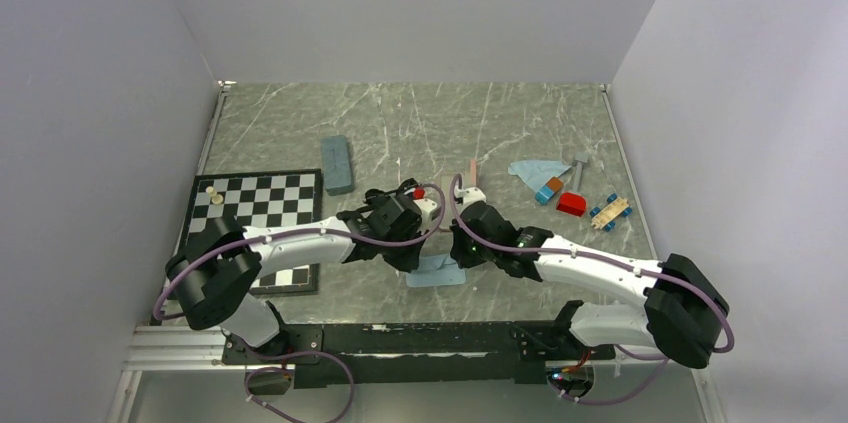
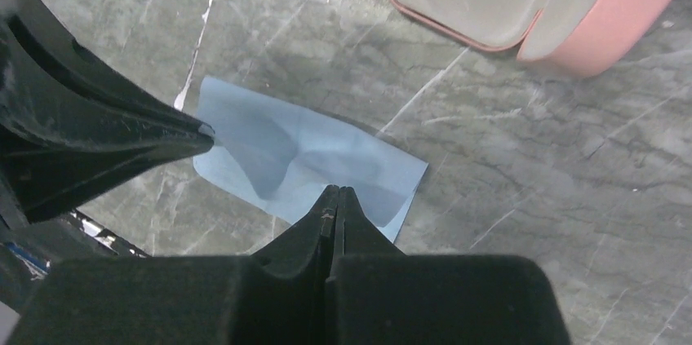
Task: Organize the sunglasses
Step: Fold the glasses cleaning cloth at the center of the board.
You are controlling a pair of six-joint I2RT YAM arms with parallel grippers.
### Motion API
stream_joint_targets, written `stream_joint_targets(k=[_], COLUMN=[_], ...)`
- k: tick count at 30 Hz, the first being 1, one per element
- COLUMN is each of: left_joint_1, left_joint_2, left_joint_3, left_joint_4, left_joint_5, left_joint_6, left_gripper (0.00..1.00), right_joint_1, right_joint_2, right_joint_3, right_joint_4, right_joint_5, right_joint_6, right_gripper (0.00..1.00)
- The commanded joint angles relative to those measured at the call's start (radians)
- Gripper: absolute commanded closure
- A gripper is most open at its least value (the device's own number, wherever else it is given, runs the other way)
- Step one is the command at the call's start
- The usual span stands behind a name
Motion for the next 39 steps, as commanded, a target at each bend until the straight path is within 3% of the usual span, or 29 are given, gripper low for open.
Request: stream_joint_targets(k=[1, 25, 30, 35, 39], left_joint_1=[-0.002, -0.04, -0.049, -0.058, -0.058], left_joint_2=[0.002, 0.025, -0.002, -0.082, -0.224], left_joint_3=[0.011, -0.006, -0.021, -0.059, -0.119], left_joint_4=[0.015, -0.005, -0.025, -0.038, -0.061], left_joint_5=[-0.032, -0.039, -0.039, 0.037, 0.043], left_joint_6=[0.018, -0.013, -0.016, -0.049, -0.125], left_gripper=[1.0, 0.99, 0.8, 0.65, 0.3], right_joint_1=[0.023, 0.05, 0.058, 0.08, 0.106], right_joint_2=[-0.023, -0.037, -0.059, -0.117, -0.249], right_joint_3=[-0.02, -0.075, -0.098, -0.117, -0.131], right_joint_4=[0.033, 0.018, 0.002, -0.039, -0.085], right_joint_5=[-0.01, -0.018, -0.031, -0.066, -0.049], right_joint_6=[0.03, 0.06, 0.071, 0.078, 0.125], right_gripper=[1.0, 0.99, 0.87, 0.54, 0.41])
